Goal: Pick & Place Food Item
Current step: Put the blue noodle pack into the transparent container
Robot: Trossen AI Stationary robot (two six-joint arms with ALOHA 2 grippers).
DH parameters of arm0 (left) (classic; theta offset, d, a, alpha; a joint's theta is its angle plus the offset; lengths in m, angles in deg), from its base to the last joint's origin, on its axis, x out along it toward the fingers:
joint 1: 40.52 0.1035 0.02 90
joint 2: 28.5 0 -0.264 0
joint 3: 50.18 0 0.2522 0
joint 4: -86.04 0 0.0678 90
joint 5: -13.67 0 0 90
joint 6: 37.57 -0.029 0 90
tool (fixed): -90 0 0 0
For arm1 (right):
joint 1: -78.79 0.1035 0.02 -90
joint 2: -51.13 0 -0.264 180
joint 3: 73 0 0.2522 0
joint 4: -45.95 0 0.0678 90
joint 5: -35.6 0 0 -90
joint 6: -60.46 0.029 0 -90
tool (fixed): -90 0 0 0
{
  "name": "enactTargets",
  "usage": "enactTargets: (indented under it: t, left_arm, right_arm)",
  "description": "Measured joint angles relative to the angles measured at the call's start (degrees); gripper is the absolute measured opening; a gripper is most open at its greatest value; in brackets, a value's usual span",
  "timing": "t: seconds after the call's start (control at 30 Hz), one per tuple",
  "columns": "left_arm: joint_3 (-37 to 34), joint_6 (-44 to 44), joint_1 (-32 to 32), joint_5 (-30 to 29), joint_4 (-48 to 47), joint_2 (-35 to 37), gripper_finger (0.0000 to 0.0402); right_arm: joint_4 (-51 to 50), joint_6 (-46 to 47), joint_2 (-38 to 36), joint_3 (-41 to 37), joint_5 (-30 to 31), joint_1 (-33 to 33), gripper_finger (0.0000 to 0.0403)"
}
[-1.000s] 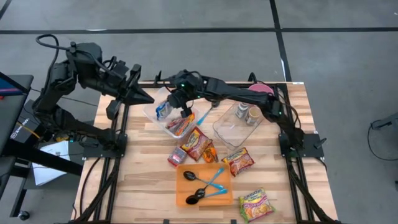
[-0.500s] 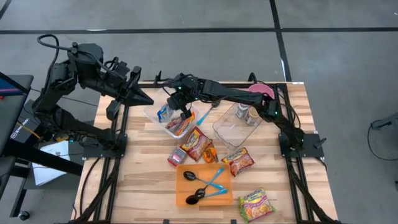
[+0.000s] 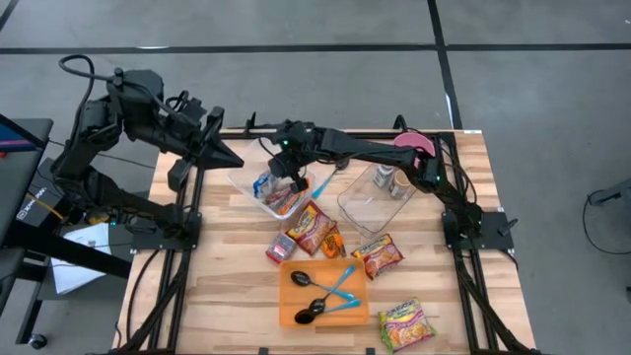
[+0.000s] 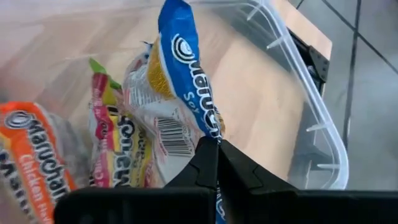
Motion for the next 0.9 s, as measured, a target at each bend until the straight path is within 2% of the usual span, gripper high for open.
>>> enactTargets:
  t: [0.27,0.63,0.9]
  left_arm:
    - [0.0,-0.02,-0.02,-0.04,0.04,0.0,0.0001]
    - [0.0,1.22,-0.04,-0.17,0.08,-0.02,0.0001]
    - [0.0,0.91,-0.04,-0.13,0.13,-0.02,0.0003]
  right_arm:
    - [3.08,1.49,1.45,-0.71,0.85,0.53,0.0]
    - [-1.02,1.31,4.72,-0.95,3.48,1.33,0.0001]
    - [-0.41,3.59,4.29,1.52,3.61,1.25,0.0038]
